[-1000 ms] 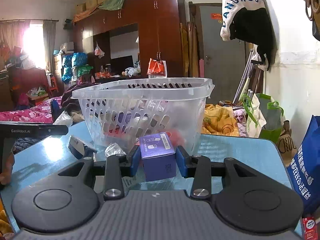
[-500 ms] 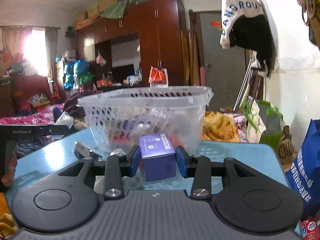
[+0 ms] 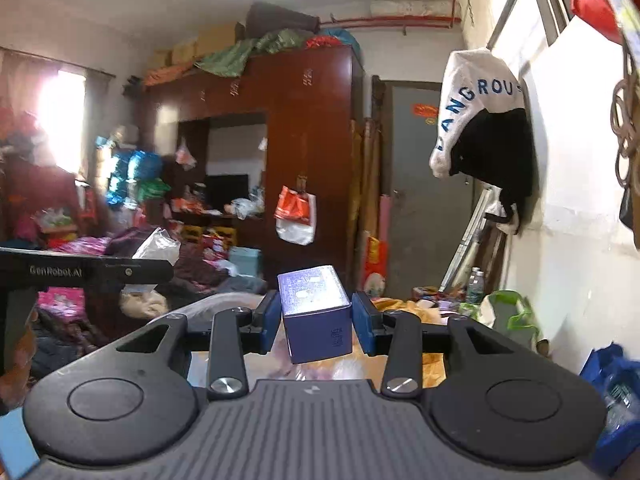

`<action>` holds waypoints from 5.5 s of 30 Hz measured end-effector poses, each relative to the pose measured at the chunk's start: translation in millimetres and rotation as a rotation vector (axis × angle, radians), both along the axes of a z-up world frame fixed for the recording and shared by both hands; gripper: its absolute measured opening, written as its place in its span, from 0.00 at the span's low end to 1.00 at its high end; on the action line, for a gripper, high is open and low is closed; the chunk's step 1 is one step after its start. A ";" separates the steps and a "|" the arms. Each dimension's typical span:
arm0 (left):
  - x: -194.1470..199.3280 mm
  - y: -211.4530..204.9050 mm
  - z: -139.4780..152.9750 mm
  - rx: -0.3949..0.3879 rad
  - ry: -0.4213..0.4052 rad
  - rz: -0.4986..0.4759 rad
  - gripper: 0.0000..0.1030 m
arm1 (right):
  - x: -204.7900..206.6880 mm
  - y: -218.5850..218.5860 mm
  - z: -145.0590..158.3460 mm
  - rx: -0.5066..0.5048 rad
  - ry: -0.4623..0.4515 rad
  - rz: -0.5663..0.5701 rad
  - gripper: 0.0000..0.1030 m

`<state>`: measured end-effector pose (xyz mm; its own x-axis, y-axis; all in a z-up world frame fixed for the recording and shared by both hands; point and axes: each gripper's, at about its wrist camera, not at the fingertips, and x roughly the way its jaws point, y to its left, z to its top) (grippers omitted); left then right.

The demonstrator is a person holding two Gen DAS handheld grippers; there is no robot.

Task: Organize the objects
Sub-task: 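Lift both held items over the white basket and open both grippers, then grasp a white-and-blue box with the left gripper while the right gripper grasps a clear-wrapped box, then carry both held boxes over the white basket and open both grippers, then grasp a clear silver pack with the left gripper while the right gripper grasps a red-wrapped ball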

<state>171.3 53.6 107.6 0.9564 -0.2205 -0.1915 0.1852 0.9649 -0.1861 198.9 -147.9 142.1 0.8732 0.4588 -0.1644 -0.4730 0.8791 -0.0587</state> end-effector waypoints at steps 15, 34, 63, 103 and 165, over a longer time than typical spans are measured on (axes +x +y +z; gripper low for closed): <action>-25.9 2.6 -43.9 0.010 0.004 0.035 0.83 | -20.4 -26.4 -45.0 0.042 0.040 0.039 1.00; -9.7 8.0 -138.3 0.080 0.346 0.047 0.90 | -9.8 -14.7 -130.4 -0.037 0.382 0.191 0.61; -29.4 10.3 -129.6 0.011 0.200 0.026 0.71 | -33.5 -24.0 -123.9 -0.008 0.218 0.151 0.36; -68.0 4.4 -112.0 0.062 -0.021 0.027 0.71 | -47.4 -35.1 -119.0 0.027 0.175 0.122 0.35; -23.8 -56.5 -142.5 0.156 0.360 -0.146 0.77 | -8.9 -45.8 -113.0 0.095 0.355 0.021 1.00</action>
<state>147.6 -2.8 -34.9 0.7834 -0.2904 -0.5495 0.2715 0.9552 -0.1177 190.0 -193.6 29.1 0.7598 0.5037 -0.4112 -0.4673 0.8627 0.1933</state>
